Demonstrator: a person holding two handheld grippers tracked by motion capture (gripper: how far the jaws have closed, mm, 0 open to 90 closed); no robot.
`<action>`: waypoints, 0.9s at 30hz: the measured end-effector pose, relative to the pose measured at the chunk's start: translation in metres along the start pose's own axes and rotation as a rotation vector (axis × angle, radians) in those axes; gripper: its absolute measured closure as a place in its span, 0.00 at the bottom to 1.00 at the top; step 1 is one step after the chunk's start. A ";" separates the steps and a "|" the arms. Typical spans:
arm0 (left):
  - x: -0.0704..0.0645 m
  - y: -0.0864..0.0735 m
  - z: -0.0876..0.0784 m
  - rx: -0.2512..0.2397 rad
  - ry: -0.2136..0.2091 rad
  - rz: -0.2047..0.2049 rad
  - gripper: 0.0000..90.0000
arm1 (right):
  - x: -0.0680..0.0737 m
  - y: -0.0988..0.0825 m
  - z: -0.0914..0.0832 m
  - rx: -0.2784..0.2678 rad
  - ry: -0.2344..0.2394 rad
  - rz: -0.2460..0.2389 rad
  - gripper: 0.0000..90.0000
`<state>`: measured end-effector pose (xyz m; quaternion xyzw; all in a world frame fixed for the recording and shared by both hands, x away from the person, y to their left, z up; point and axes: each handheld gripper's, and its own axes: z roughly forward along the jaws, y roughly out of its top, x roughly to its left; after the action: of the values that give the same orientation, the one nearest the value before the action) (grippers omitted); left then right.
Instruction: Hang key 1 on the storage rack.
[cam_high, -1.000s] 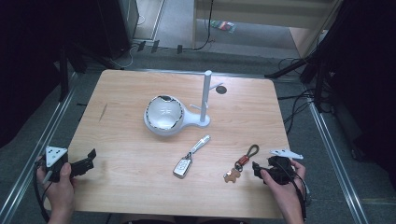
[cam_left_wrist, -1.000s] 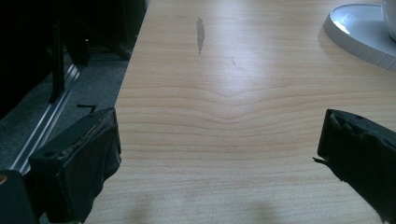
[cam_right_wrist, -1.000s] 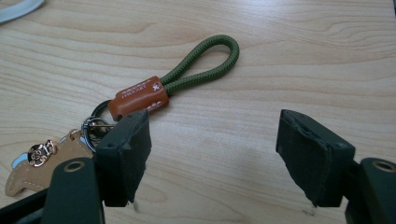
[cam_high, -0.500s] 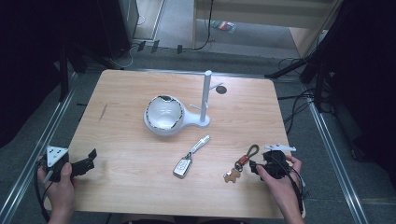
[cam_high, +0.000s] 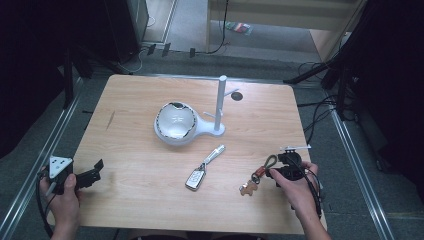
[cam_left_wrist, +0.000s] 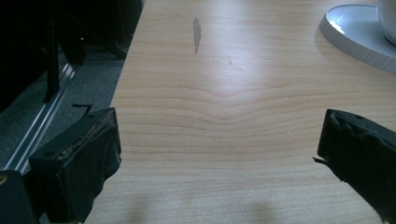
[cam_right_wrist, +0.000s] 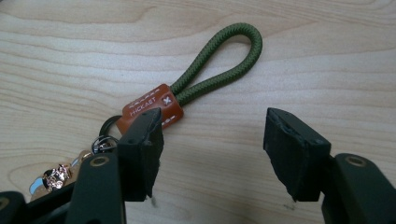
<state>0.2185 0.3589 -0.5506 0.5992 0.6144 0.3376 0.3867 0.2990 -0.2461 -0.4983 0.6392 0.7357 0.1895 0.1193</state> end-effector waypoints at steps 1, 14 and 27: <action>0.000 0.000 0.000 0.000 0.001 0.000 0.00 | 0.001 0.002 0.000 0.006 -0.006 -0.007 0.43; 0.000 0.000 0.000 0.001 0.000 0.001 0.00 | 0.016 0.016 0.009 0.050 -0.027 -0.009 0.42; 0.000 0.000 0.001 0.004 0.002 0.008 0.00 | 0.017 0.026 0.013 0.131 0.004 0.143 0.41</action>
<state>0.2193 0.3585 -0.5507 0.6020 0.6129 0.3386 0.3837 0.3254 -0.2244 -0.4975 0.6961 0.6993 0.1504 0.0623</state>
